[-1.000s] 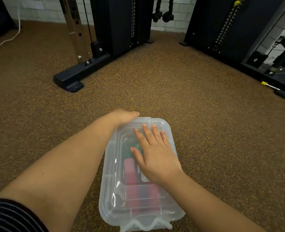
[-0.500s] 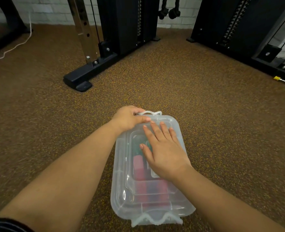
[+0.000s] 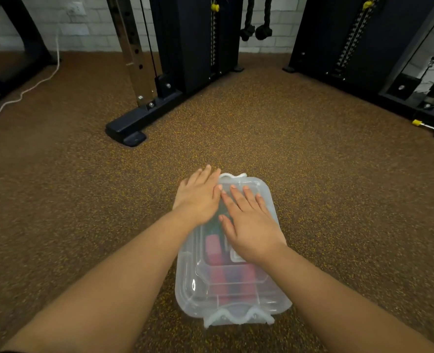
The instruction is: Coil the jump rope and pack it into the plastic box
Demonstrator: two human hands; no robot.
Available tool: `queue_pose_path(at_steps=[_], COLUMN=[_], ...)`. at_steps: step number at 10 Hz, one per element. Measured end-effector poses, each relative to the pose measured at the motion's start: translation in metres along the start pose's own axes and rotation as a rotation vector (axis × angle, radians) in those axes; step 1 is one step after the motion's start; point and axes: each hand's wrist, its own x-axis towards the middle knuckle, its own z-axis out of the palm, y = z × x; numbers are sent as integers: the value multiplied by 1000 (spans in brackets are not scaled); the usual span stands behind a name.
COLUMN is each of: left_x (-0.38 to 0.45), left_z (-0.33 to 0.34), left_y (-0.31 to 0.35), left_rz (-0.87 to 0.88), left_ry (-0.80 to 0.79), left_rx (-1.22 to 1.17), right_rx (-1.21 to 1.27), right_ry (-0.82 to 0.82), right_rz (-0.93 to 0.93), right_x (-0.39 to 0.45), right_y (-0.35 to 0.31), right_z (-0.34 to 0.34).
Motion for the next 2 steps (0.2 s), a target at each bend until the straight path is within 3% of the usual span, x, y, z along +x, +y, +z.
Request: queue_pose_path(at_steps=[2], left_x=[-49], left_z=[-17], left_y=[2], left_rz=[94], left_ry=[-96], left_rx=[42], right_rx=[75], right_ry=[-64], right_rz=[29], right_x=[2], right_y=[1], right_z=[-15])
